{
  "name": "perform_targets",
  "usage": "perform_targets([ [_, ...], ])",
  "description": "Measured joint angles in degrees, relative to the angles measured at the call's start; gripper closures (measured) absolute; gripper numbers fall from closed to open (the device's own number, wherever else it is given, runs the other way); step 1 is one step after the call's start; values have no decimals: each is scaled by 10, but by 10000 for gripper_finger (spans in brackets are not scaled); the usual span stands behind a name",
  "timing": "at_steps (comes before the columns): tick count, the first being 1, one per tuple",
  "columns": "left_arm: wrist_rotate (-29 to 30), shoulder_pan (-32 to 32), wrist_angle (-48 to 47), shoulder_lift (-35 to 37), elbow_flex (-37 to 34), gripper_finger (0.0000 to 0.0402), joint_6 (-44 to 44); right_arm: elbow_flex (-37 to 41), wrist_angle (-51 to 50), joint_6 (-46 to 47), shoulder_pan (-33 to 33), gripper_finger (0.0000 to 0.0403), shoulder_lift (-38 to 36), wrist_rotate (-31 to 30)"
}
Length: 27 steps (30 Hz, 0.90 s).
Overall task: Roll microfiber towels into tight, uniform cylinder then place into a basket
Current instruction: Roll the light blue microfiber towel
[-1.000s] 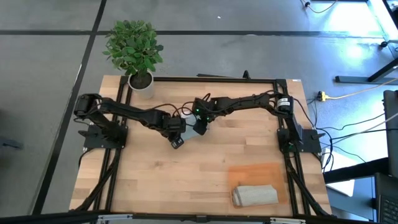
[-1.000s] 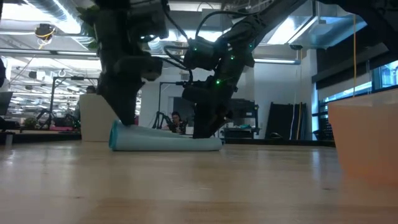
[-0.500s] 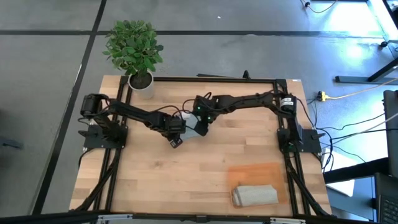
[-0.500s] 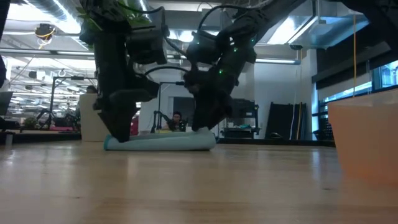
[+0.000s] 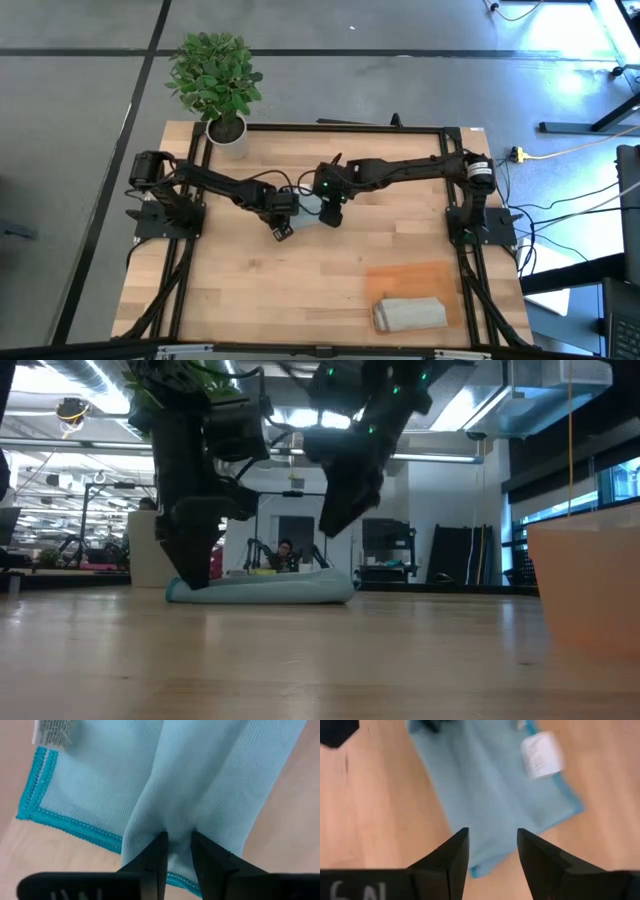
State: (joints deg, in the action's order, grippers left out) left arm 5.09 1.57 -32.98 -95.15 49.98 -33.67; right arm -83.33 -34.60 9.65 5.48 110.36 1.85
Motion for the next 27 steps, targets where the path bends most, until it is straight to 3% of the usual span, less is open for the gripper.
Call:
perform_targets([
  [4, -18, -14, 1, 0, 0, 324, -1, 0, -13, -40, -11, 236, -26, -23],
  [10, -35, -35, 4, 0, 0, 324, -1, 19, -11, -171, -53, 236, -29, 1],
  [16, -31, -40, 6, 0, 0, 324, -3, 93, 124, -250, -100, 236, -27, 17],
  [24, -33, -39, 10, -1, 0, 324, -7, 210, 296, -254, -119, 236, -26, 25],
  [27, -33, -39, 10, -1, 0, 324, -5, 249, 347, -252, -117, 236, -25, -3],
])
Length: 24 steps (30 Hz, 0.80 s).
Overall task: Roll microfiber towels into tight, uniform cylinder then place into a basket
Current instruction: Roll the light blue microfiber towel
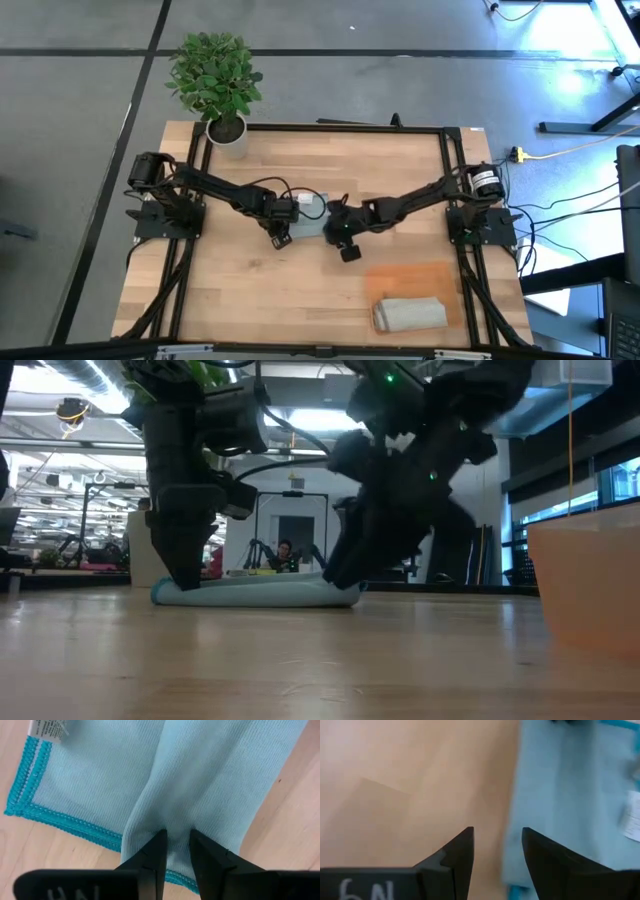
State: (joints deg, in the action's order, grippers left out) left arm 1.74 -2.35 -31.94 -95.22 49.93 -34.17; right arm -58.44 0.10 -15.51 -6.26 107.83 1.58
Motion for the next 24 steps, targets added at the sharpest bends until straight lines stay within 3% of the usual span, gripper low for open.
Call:
perform_targets([
  [6, 0, 0, 2, 0, 0, 324, 1, 18, 28, 0, 0, 236, 0, -78],
  [20, 0, 0, 11, 0, -1, 324, 3, 17, 33, 0, 16, 236, 32, -84],
  [24, 1, 0, 11, 0, -1, 324, 8, 17, 30, 0, 15, 257, 32, -89],
])
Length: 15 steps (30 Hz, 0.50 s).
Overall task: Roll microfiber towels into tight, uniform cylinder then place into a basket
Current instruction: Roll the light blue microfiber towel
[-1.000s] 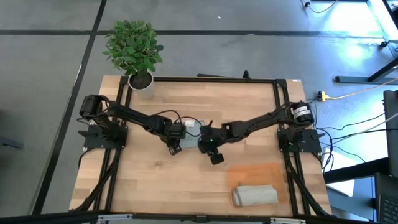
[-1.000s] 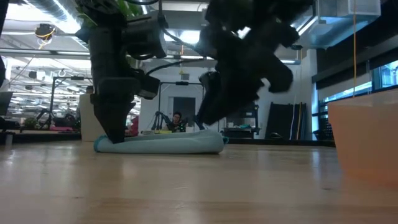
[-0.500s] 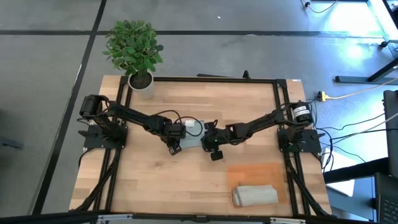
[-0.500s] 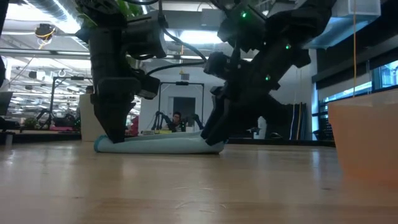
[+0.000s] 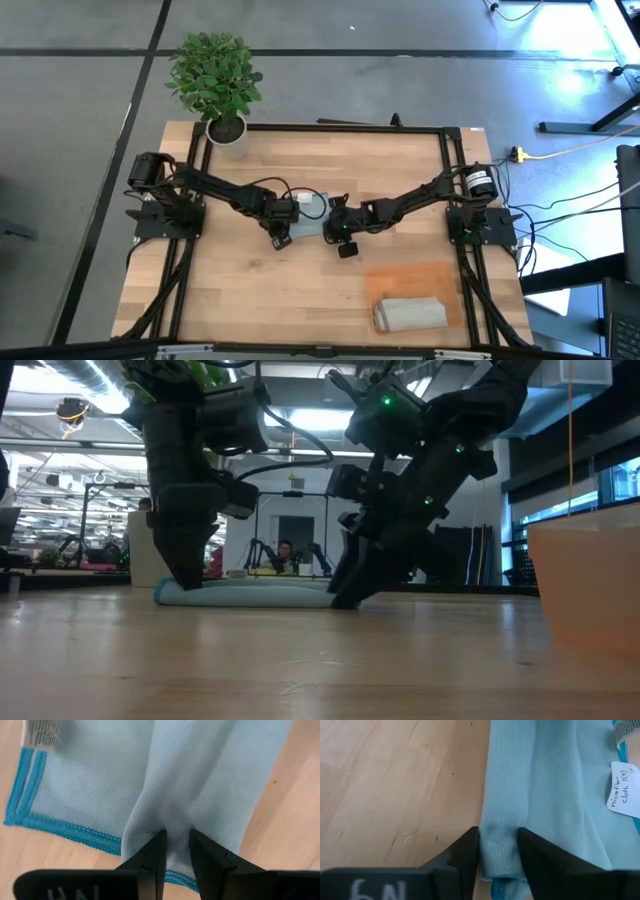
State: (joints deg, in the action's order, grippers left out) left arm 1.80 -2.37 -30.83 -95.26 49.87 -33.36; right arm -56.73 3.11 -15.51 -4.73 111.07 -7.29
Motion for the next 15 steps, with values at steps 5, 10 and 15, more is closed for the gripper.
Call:
perform_targets([
  [5, 6, -6, 2, 3, 1, 324, 45, 0, -4, 2, 0, 327, 1, 0],
  [10, 4, -6, 1, 3, 7, 324, 69, -1, -9, 18, 2, 388, 1, -3],
  [15, 2, -6, 0, 3, 7, 324, 70, -1, -9, 18, 2, 388, 1, 3],
])
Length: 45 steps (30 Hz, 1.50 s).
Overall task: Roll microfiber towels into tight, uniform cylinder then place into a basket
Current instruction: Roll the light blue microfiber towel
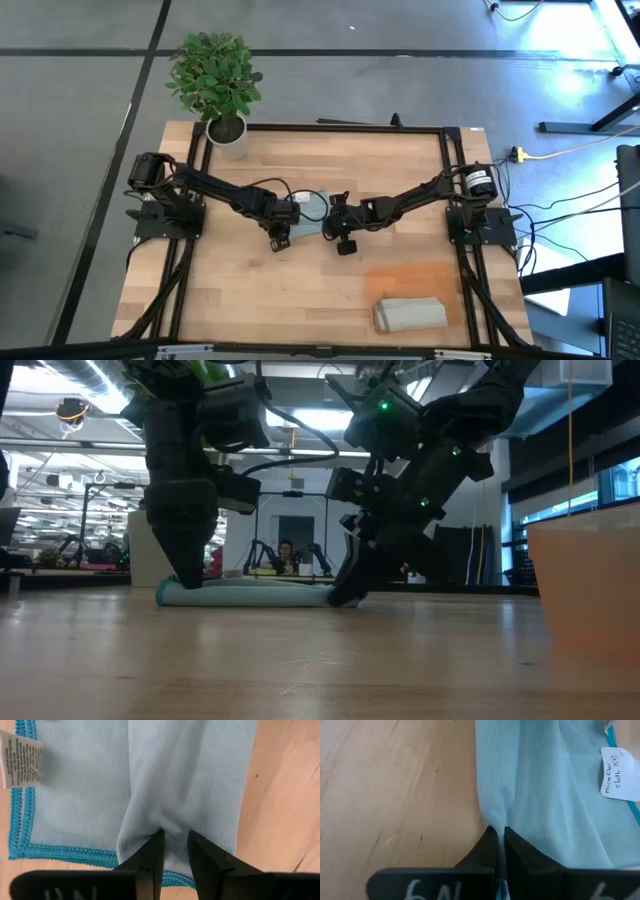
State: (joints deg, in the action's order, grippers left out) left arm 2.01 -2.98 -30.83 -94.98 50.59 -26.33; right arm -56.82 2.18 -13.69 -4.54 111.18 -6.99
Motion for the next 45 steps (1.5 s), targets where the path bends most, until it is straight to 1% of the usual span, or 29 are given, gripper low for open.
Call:
perform_targets([
  [7, 4, 2, -2, 0, 1, 319, -12, 0, -1, 1, 0, 391, 0, 4],
  [9, -18, 5, -2, 1, 1, 320, -9, 0, -1, 1, 0, 391, 0, 5],
  [12, -74, 14, -2, 1, 1, 324, 12, 1, -1, 1, 0, 391, 0, 6],
  [14, -87, 18, -3, 5, 1, 325, 13, 1, -1, 1, 0, 391, 0, 7],
  [16, -85, 19, -4, 15, 2, 325, 24, 1, -1, 2, 0, 391, 0, 8],
  [21, -43, 14, -10, 66, 3, 324, 68, 1, -1, 28, 2, 391, 0, 12],
  [26, -46, 12, -4, 120, 3, 327, 70, 1, 1, 29, 2, 391, 0, 12],
  [29, -40, 11, -3, 136, 3, 327, 74, 1, 2, 29, 2, 391, 0, 12],
  [32, -38, 11, 6, 139, 3, 327, 75, 1, 1, 29, 2, 391, 0, 12],
  [34, -49, 10, 4, 138, 3, 329, 76, 1, 1, 30, 2, 391, 1, 12],
  [40, -47, 0, 10, 136, 3, 345, 75, 1, 1, 30, 2, 391, 1, 12],
  [45, -45, 0, 9, 136, 3, 334, 74, 1, 1, 30, 2, 391, 1, 12],
])
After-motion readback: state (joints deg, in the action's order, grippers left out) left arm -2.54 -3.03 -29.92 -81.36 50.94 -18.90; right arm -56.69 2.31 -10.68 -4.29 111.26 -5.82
